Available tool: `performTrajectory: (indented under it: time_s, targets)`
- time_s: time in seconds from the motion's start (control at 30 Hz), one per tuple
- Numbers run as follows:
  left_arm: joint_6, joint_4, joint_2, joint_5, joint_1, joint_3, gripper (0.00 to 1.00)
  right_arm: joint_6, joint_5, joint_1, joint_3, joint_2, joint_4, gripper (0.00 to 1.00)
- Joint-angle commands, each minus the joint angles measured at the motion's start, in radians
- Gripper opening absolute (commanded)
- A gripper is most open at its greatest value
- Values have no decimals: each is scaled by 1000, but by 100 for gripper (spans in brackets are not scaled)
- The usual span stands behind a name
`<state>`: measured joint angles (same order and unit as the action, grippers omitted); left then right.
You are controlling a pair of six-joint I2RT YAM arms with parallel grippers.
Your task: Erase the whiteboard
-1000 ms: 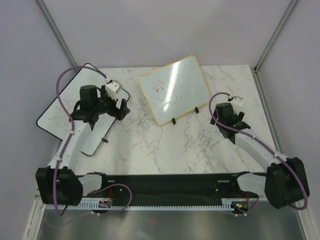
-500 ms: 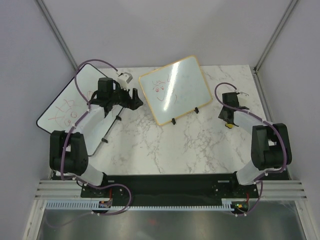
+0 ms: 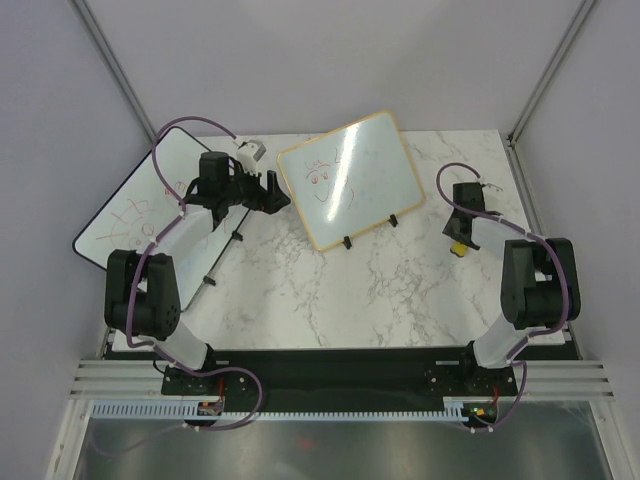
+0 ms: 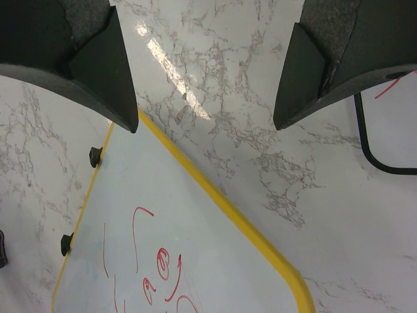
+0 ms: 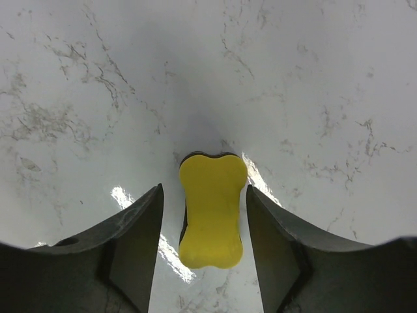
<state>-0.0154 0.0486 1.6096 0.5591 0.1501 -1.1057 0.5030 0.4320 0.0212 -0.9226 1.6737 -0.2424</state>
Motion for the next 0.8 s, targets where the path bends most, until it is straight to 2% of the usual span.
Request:
performTrajectory:
  time_s: [0.0,0.1,0.4,0.77]
  targets:
    - [20,-43,-11,21,-1,-13,91,-14,-47,-6,2,1,64,59]
    - [22,-43,-14,22,-1,-6,91,-15,-53,-6,5,6,71,54]
    - [17,-43,-33,28,-1,-3,91,-6,-36,-7,34,-3,58,56]
    - [17,-39,-37,30,-1,-3,91,-38,-91,-4,79,-72,42,57]
